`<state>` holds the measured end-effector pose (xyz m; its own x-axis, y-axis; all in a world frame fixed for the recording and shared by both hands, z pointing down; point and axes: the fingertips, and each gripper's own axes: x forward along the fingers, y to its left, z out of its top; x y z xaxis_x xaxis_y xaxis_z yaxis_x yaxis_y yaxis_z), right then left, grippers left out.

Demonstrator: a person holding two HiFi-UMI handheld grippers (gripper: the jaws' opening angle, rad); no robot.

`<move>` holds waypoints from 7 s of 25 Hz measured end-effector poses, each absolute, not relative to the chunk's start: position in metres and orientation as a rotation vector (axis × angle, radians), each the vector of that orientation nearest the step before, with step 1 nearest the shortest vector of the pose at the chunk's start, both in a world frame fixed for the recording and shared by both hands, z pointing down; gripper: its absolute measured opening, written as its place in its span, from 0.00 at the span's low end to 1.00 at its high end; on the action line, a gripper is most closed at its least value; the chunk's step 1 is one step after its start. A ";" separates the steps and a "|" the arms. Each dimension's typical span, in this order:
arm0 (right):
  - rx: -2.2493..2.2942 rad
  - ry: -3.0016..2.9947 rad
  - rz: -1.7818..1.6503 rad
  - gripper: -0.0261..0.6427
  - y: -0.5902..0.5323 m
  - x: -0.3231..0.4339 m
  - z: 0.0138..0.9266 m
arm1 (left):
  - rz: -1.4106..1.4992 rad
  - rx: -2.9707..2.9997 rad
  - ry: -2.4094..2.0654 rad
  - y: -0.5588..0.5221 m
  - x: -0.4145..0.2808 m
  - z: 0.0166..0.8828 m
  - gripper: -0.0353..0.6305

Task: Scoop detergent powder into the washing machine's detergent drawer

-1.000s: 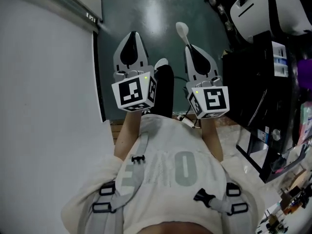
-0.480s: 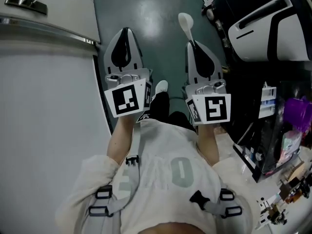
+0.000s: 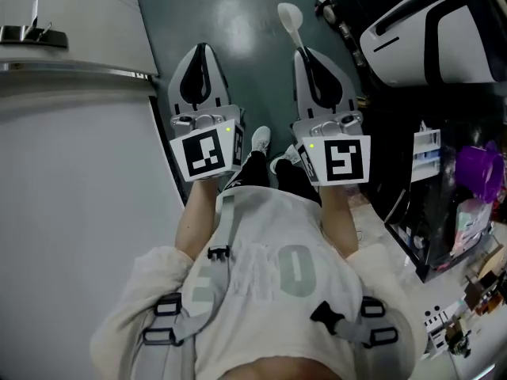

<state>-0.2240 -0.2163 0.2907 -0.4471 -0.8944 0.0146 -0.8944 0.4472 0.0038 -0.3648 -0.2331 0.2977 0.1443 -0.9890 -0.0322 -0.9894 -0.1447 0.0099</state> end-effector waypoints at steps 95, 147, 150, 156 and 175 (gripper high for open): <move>2.551 -1.219 0.892 0.05 0.039 0.446 0.270 | 0.002 -3.161 -0.060 -0.101 0.389 0.213 0.08; 3.124 -1.688 1.945 0.05 0.044 0.424 0.284 | 0.052 -3.071 0.015 -0.116 0.365 0.212 0.08; 3.269 -1.698 1.928 0.05 0.057 0.416 0.283 | 0.047 -3.072 -0.019 -0.106 0.367 0.214 0.08; 3.581 -1.810 1.754 0.05 0.075 0.405 0.279 | 0.088 -3.054 -0.042 -0.094 0.363 0.214 0.08; 4.107 -1.504 1.054 0.05 0.095 0.318 0.311 | 0.104 -3.021 -0.132 -0.087 0.307 0.246 0.08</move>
<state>0.3184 0.0952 0.3111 0.7981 -0.5988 -0.0674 -0.1410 -0.0769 -0.9870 0.3071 -0.0873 0.2464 0.9938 0.0906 -0.0636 0.0827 -0.9895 -0.1183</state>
